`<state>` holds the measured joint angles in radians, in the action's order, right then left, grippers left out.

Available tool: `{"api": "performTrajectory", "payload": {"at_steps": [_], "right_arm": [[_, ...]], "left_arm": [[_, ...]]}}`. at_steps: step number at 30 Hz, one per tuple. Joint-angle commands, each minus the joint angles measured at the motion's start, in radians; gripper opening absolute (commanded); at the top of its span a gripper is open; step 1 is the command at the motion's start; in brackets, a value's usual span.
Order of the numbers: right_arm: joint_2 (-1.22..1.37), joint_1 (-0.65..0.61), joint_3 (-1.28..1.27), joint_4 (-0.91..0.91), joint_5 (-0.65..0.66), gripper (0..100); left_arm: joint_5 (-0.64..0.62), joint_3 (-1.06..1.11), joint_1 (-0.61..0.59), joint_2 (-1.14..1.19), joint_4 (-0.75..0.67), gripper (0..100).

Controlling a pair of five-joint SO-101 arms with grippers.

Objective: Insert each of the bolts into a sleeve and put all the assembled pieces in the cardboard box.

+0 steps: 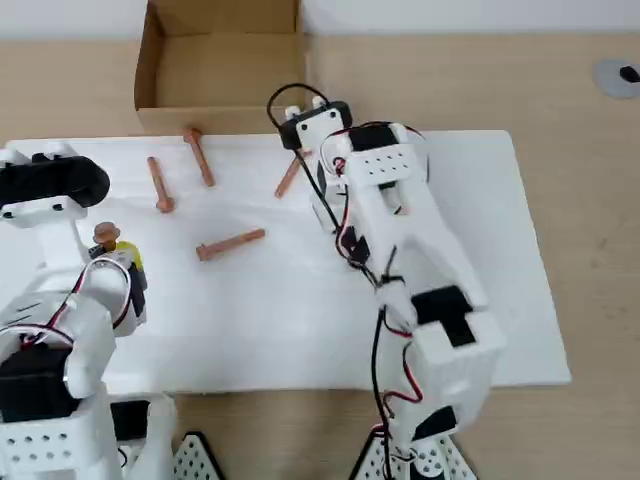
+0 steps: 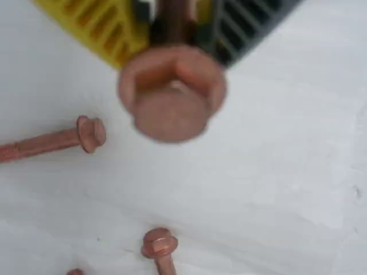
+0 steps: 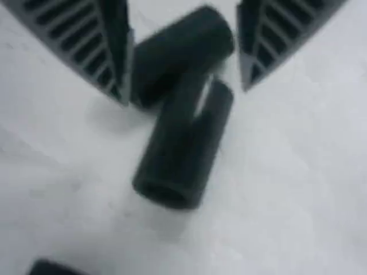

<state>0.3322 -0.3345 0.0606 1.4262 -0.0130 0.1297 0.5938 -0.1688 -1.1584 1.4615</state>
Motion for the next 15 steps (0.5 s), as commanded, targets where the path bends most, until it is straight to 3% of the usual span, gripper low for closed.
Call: {"api": "performTrajectory", "payload": {"at_steps": [1, 15], "right_arm": [[0.061, -0.007, 0.107, -0.008, -0.008, 16.4], [0.298, -0.007, 0.248, 0.051, -0.008, 16.1]], "left_arm": [[-0.002, 0.025, -0.009, -0.012, -0.054, 1], [0.005, 0.061, -0.009, -0.005, -0.095, 1]]}}
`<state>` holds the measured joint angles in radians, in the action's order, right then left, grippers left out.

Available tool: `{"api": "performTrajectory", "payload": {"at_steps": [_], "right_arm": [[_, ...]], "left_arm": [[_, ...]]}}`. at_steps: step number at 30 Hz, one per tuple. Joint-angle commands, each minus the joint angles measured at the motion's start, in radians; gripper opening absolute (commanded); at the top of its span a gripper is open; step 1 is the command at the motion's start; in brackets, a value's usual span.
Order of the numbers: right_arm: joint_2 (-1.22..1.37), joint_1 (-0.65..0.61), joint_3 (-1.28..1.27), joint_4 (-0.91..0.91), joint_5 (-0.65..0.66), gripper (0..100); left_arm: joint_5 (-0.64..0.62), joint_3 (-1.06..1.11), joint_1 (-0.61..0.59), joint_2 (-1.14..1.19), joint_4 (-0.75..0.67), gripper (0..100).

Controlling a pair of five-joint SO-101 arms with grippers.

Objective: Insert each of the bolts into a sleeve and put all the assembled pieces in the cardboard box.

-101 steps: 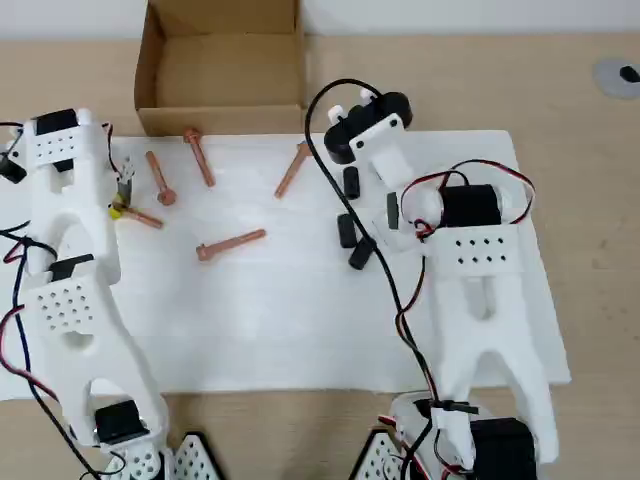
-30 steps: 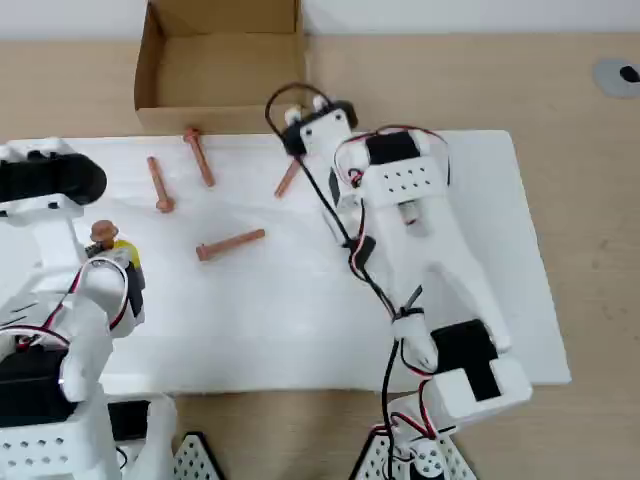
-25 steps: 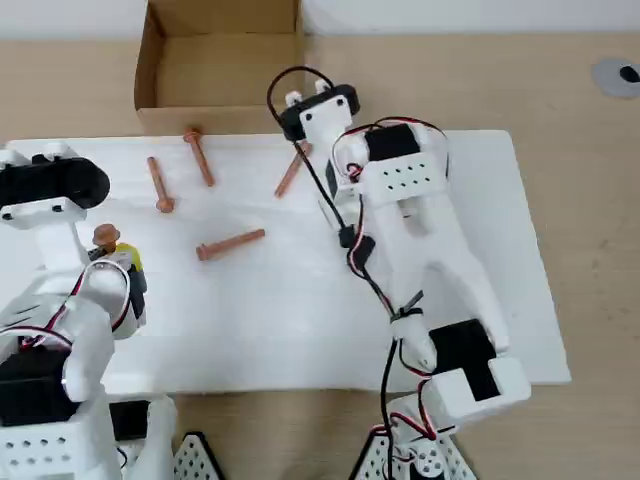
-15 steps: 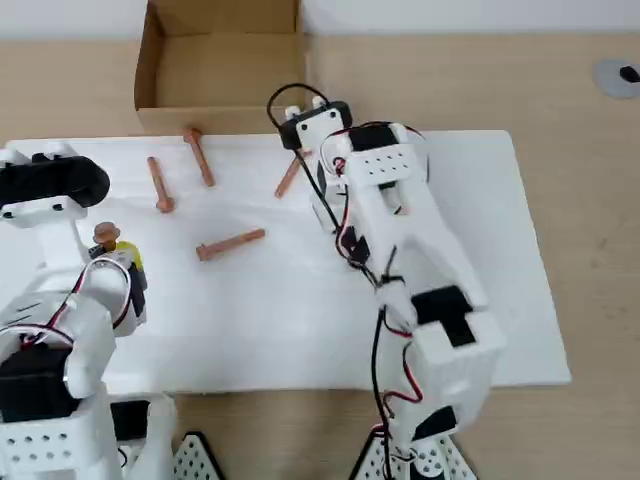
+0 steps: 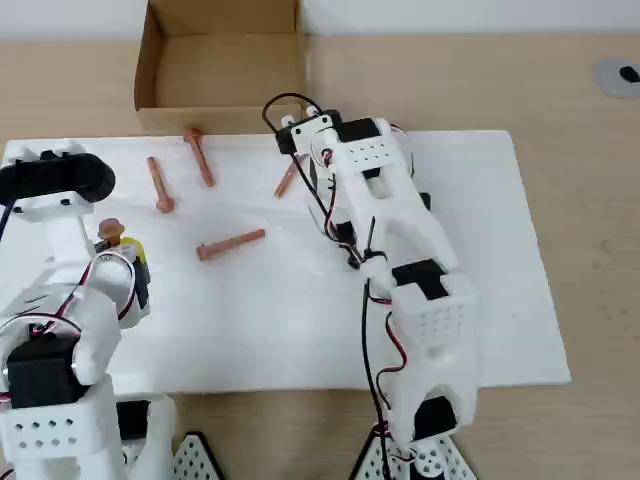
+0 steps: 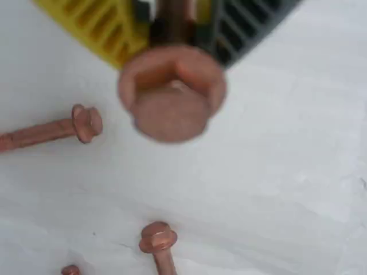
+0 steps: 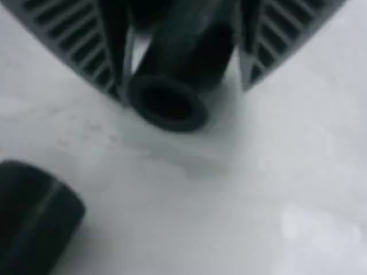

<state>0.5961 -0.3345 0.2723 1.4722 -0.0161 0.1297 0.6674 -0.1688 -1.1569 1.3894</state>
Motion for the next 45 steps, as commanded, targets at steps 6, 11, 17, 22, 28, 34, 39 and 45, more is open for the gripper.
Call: {"api": "performTrajectory", "payload": {"at_steps": [6, 11, 17, 22, 28, 34, 39, 45], "right_arm": [[0.084, -0.007, 0.111, 0.057, -0.003, 15.6], [0.11, -0.005, 0.229, 0.153, 0.003, 0.5], [0.119, -0.004, 0.409, 0.281, 0.003, 1.0], [0.11, 0.005, 0.587, 0.316, 0.005, 1.0], [-0.042, 0.01, 0.65, 0.316, 0.018, 0.9], [-0.348, 0.005, 0.691, 0.315, 0.109, 0.9], [-0.631, -0.022, 0.808, 0.311, 0.14, 1.0], [-0.932, -0.154, 0.699, 0.315, 0.14, 1.0]], "left_arm": [[0.005, -0.012, -0.009, -0.007, -0.023, 1], [0.0, -0.014, -0.012, -0.013, -0.046, 1], [0.003, -0.014, -0.012, -0.015, -0.109, 1], [0.003, -0.048, -0.012, -0.015, -0.107, 1], [-0.002, -0.084, -0.012, -0.015, -0.107, 1], [-0.003, -0.124, -0.011, -0.015, -0.117, 1], [-0.005, -0.161, -0.002, -0.015, -0.183, 1], [-0.097, -0.218, 0.117, -0.015, -0.272, 1]]}}
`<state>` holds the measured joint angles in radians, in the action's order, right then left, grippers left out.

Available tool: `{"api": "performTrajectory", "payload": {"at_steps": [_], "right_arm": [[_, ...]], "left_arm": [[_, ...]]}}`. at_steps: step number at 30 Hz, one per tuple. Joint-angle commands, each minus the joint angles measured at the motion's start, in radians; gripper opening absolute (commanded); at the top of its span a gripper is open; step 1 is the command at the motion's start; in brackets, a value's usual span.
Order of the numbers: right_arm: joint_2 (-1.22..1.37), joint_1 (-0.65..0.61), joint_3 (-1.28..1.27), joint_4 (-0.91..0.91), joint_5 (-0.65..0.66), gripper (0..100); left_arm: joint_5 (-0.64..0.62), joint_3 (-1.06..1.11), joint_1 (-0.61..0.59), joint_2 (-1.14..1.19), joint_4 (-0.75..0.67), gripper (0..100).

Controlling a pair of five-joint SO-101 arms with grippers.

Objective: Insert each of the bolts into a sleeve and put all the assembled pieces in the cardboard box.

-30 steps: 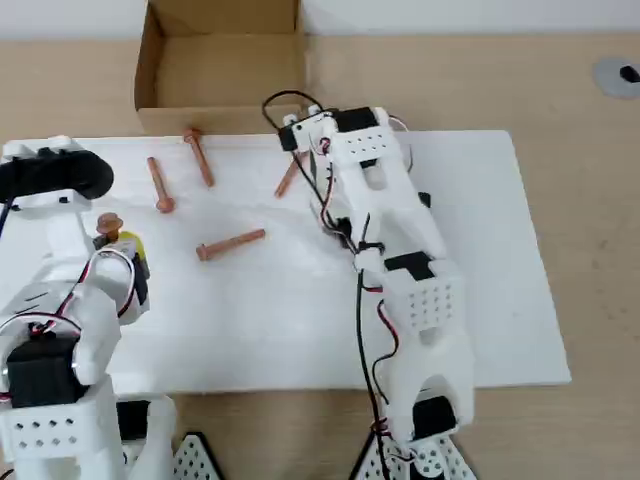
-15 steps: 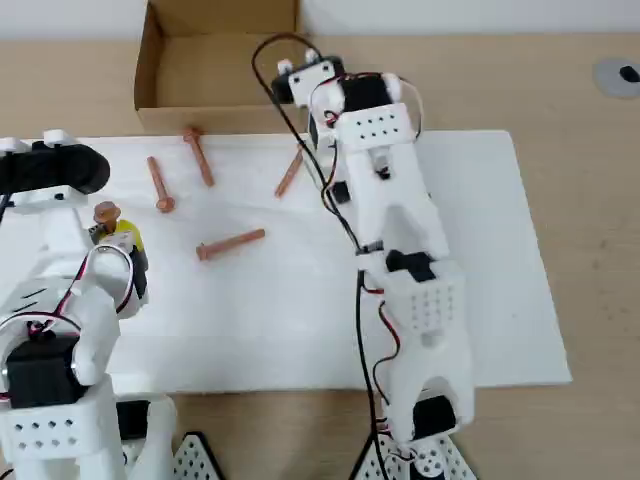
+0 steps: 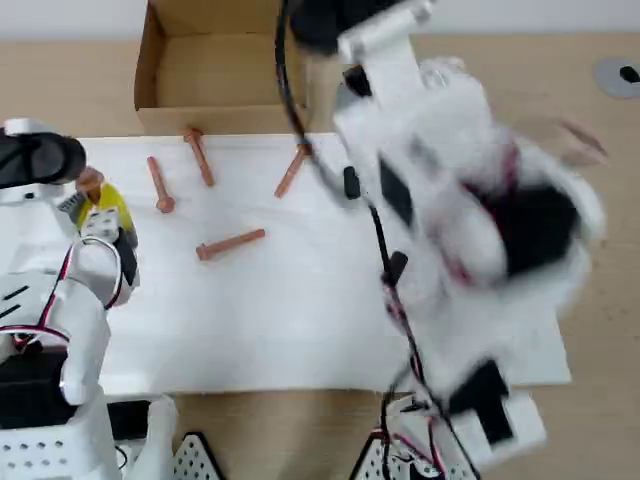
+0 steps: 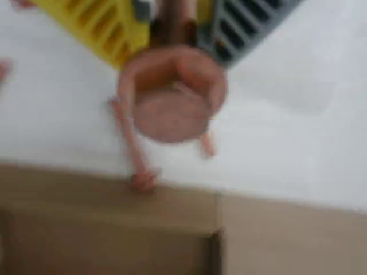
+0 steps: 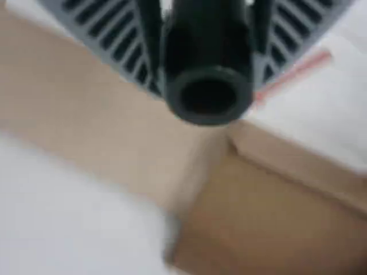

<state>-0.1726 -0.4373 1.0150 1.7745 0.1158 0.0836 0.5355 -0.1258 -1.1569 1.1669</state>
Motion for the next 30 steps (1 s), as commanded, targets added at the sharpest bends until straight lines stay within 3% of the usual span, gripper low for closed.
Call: {"api": "performTrajectory", "payload": {"at_steps": [1, 6, 13, 17, 24, 26, 30], "right_arm": [[-0.216, -0.059, -0.091, 0.012, 0.008, 1.0], [-0.496, -0.085, -0.481, 0.012, 0.0, 1.0], [-0.977, -0.179, -1.256, -0.083, 0.0, 1.0], [-1.234, -0.193, -1.656, -0.356, 0.0, 1.0], [-1.689, -0.257, -2.327, -0.996, -0.002, 1.0], [-1.793, -0.302, -2.471, -1.117, 0.0, 1.2], [-1.767, -0.367, -2.58, -1.295, -0.012, 1.0]], "left_arm": [[-0.071, -0.1, 0.107, -0.015, -0.057, 1], [-0.13, -0.129, 0.253, -0.015, -0.16, 1], [-0.184, -0.121, 0.272, -0.012, -0.275, 1], [-0.19, -0.12, 0.273, -0.013, -0.269, 1], [-0.249, -0.106, 0.273, -0.044, -0.269, 1], [-0.264, -0.106, 0.273, -0.065, -0.269, 1], [-0.261, -0.104, 0.293, -0.102, -0.269, 1]]}}
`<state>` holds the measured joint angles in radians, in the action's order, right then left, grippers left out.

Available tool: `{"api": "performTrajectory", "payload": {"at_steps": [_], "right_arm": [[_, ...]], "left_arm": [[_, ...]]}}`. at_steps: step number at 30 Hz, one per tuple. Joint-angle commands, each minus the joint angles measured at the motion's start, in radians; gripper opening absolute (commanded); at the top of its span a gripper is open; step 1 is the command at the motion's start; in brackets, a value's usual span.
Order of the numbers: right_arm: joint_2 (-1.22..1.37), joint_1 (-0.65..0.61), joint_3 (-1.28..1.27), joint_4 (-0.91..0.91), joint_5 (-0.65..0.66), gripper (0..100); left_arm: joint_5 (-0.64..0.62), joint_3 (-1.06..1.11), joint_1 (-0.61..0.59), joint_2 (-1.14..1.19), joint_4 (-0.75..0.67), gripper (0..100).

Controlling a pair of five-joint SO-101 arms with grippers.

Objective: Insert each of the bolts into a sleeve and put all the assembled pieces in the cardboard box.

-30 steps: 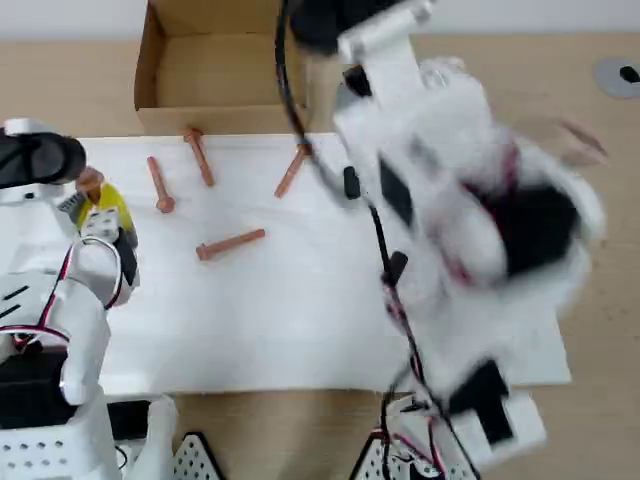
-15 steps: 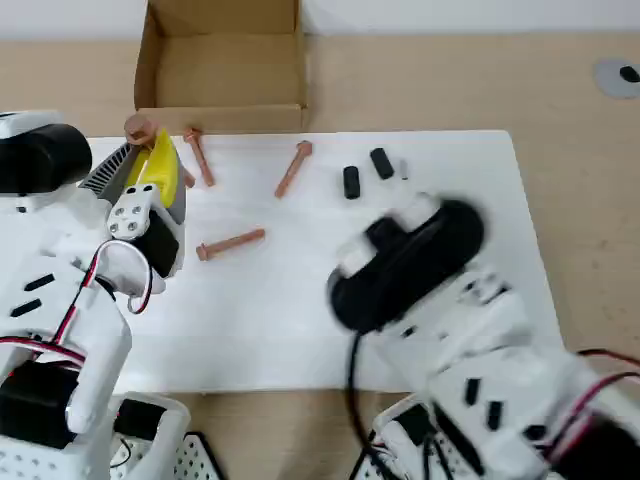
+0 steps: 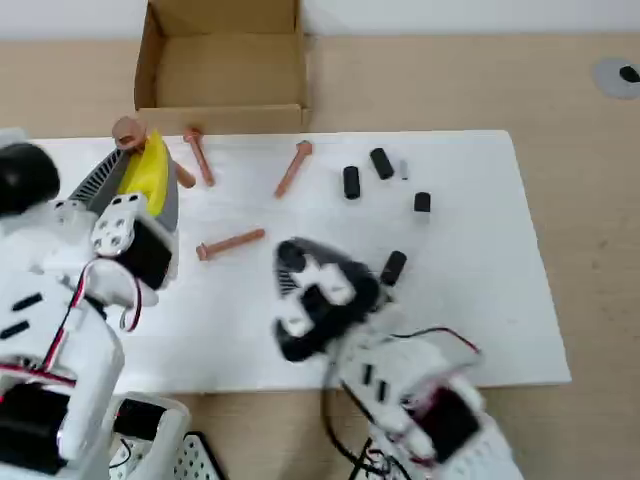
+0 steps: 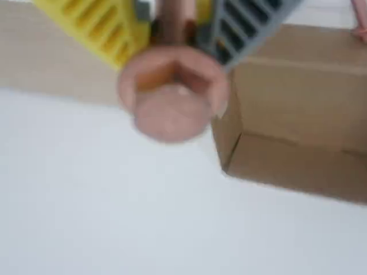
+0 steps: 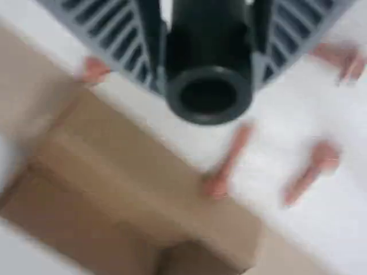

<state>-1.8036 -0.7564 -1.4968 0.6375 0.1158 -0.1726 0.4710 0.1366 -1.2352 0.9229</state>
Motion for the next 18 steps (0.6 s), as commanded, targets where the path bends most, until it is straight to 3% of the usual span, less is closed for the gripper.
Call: {"api": "performTrajectory", "payload": {"at_steps": [1, 8, 11, 18], "right_arm": [[-0.127, -0.053, -0.09, -0.203, -0.023, 1.0], [-0.108, -0.117, -0.15, -0.351, -0.023, 1.0], [-0.11, -0.119, -0.145, -0.351, -0.023, 1.0], [-0.11, -0.117, -0.122, -0.353, -0.028, 1.0]], "left_arm": [[-0.005, -0.038, 0.051, -0.031, -0.023, 1], [0.014, 0.064, 0.229, -0.082, 0.052, 1], [0.074, 0.115, 0.232, -0.124, 0.054, 1], [0.075, 0.138, 0.239, -0.208, 0.057, 1]]}}
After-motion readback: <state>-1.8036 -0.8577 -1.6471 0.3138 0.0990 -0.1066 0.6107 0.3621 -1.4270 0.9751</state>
